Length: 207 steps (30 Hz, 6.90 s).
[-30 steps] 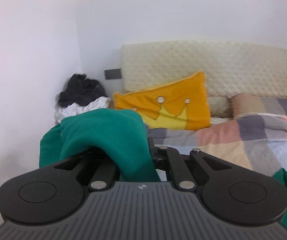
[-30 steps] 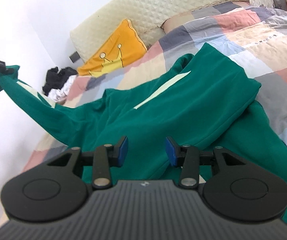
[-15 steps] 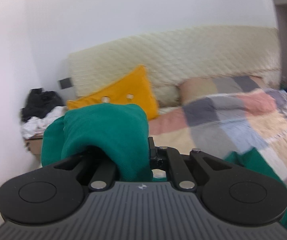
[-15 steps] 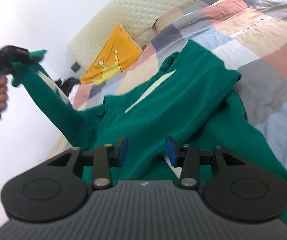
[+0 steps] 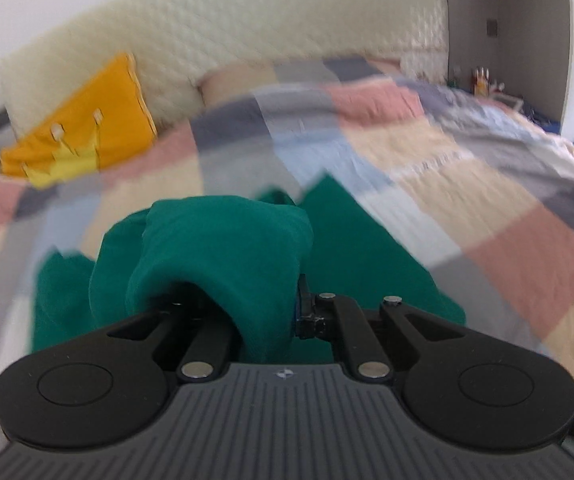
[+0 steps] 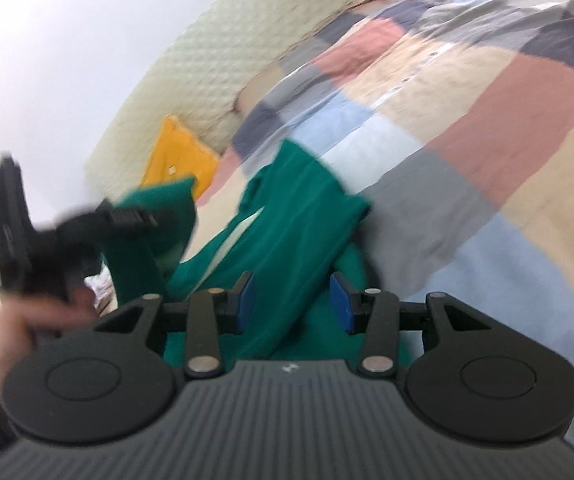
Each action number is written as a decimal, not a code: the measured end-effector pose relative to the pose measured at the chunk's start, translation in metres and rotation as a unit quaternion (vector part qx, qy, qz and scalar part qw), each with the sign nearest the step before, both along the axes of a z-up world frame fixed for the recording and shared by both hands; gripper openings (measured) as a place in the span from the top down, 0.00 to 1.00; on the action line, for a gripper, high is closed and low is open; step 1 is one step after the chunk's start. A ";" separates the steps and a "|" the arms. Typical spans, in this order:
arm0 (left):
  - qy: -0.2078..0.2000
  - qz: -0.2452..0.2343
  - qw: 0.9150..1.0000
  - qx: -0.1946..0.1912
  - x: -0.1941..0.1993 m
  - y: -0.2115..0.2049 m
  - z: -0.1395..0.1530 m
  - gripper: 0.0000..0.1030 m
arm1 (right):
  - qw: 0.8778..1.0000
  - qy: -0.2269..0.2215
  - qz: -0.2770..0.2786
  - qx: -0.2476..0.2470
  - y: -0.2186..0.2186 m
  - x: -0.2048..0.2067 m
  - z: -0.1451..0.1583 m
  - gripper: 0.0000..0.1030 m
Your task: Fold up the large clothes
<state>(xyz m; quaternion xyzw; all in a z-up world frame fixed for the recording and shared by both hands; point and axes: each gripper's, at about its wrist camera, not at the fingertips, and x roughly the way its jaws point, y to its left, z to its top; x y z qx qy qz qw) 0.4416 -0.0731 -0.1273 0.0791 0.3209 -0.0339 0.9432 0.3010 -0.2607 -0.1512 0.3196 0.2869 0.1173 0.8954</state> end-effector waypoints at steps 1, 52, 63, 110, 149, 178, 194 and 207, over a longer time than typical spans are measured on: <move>0.012 0.001 1.000 -0.004 0.003 -0.004 -0.012 0.92 | 1.000 0.001 -0.008 -0.008 -0.003 0.002 0.000 0.57; 0.010 0.145 0.968 -0.206 -0.173 0.203 -0.063 0.38 | 0.969 -0.115 0.068 -0.209 0.129 0.077 -0.016 0.56; 0.008 0.144 0.970 -0.196 -0.176 0.200 -0.066 0.38 | 0.994 -0.006 -0.020 -0.108 0.093 0.072 -0.026 0.54; -0.045 0.078 0.985 -0.145 -0.324 0.133 -0.014 0.38 | 0.984 -0.018 0.078 -0.156 0.035 -0.130 0.034 0.53; 0.178 0.266 0.904 -0.283 -0.355 0.359 -0.003 0.35 | 0.971 0.221 0.008 0.094 -0.032 -0.081 -0.054 0.17; 0.266 0.314 0.876 -0.250 -0.333 0.360 -0.050 0.35 | 0.967 0.239 0.054 0.072 -0.016 -0.100 -0.055 0.19; 0.343 0.270 0.880 -0.185 -0.307 0.348 -0.066 0.31 | 0.965 0.244 0.077 0.053 -0.003 -0.103 -0.058 0.28; 0.284 0.238 0.913 -0.170 -0.319 0.331 -0.026 0.92 | 0.977 0.205 0.064 0.008 0.000 -0.112 -0.043 0.83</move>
